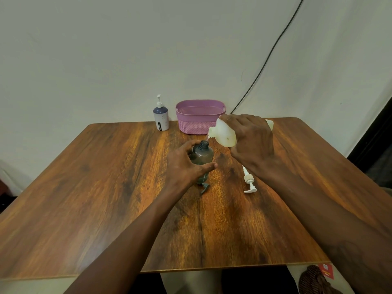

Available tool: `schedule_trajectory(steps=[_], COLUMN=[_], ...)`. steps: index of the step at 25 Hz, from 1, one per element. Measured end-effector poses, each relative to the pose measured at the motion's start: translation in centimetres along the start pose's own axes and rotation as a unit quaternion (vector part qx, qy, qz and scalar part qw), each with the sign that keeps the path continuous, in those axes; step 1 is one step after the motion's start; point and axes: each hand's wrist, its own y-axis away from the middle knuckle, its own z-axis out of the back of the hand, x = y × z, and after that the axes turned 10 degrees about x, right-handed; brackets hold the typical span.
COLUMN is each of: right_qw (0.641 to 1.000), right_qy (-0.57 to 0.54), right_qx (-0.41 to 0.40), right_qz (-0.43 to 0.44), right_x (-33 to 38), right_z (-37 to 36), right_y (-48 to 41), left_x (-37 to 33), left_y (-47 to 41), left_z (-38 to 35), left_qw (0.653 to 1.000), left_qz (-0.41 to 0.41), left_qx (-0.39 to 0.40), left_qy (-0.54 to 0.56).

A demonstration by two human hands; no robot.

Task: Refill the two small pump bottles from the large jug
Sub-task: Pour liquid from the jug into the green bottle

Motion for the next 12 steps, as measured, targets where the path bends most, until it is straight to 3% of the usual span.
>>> schedule_trajectory(steps=[12], right_qw=[1.0], right_qy=[-0.002], right_qx=[0.006], right_qz=[0.003], right_x=[0.17], right_z=[-0.09], right_y=[0.02], left_x=[0.36], left_y=[-0.04], left_z=[0.0], left_qw=[1.0], left_qz=[-0.005], left_qx=[0.0], left_qy=[0.004])
